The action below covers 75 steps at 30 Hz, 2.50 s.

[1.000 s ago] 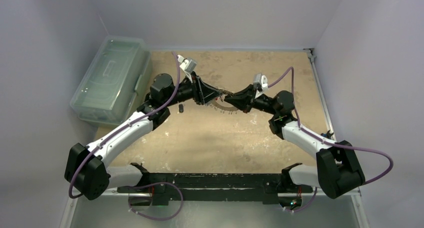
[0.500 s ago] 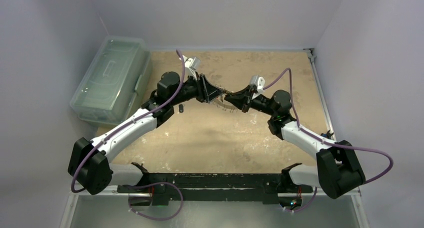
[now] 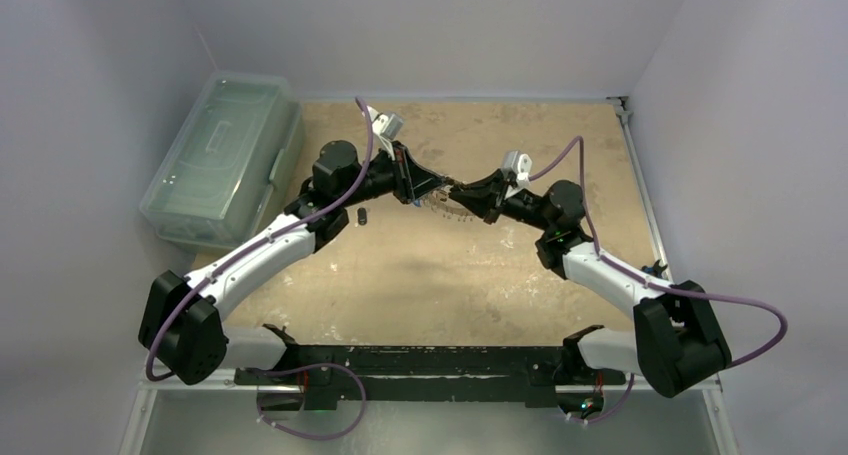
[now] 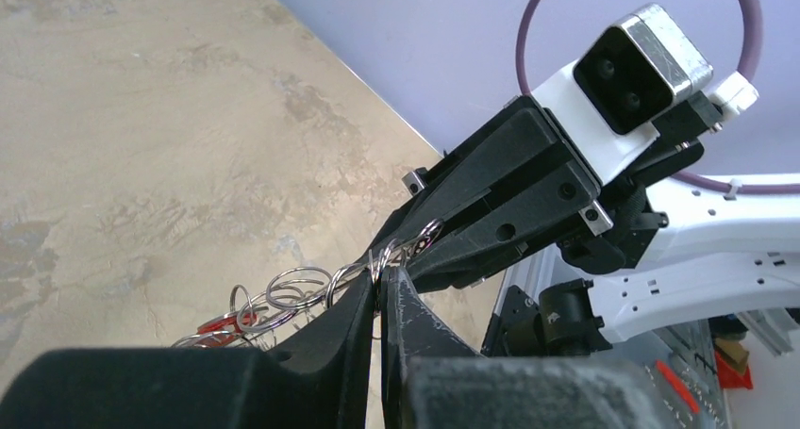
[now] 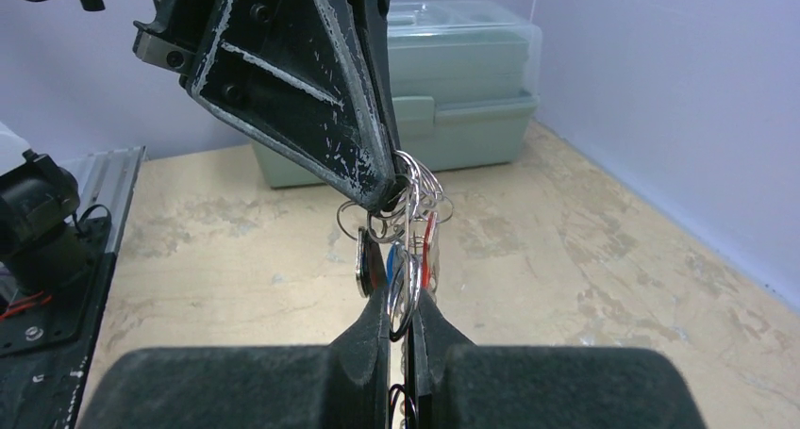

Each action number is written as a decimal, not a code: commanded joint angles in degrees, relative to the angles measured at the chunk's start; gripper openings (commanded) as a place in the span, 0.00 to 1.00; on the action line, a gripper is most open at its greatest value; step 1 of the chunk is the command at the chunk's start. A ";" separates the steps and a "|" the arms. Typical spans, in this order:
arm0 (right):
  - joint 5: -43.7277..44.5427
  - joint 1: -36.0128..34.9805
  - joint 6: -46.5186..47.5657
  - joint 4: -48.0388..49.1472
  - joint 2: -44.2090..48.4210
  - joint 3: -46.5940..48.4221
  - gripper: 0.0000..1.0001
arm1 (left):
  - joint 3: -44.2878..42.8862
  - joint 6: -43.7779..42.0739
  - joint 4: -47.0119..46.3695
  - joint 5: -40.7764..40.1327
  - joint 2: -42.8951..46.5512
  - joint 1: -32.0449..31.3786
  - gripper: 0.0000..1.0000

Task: Remove the keys from the keyring

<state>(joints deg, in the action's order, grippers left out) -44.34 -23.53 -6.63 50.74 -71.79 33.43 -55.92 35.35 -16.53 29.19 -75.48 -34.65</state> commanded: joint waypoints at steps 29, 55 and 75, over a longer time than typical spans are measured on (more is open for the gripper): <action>-4.00 0.26 -5.25 7.34 1.30 1.28 0.00 | -4.54 -2.67 -4.70 9.30 5.36 -0.27 0.13; -4.69 0.52 -5.24 7.73 2.00 1.85 0.00 | -0.68 -5.85 6.52 1.33 8.33 0.39 0.30; -5.59 0.28 -6.79 10.17 1.55 0.68 0.00 | -0.52 -1.48 0.98 0.68 5.17 0.49 0.14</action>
<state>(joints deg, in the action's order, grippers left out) -49.21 -23.14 -13.58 57.04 -71.57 33.39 -56.34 32.47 -11.55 28.82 -69.91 -34.44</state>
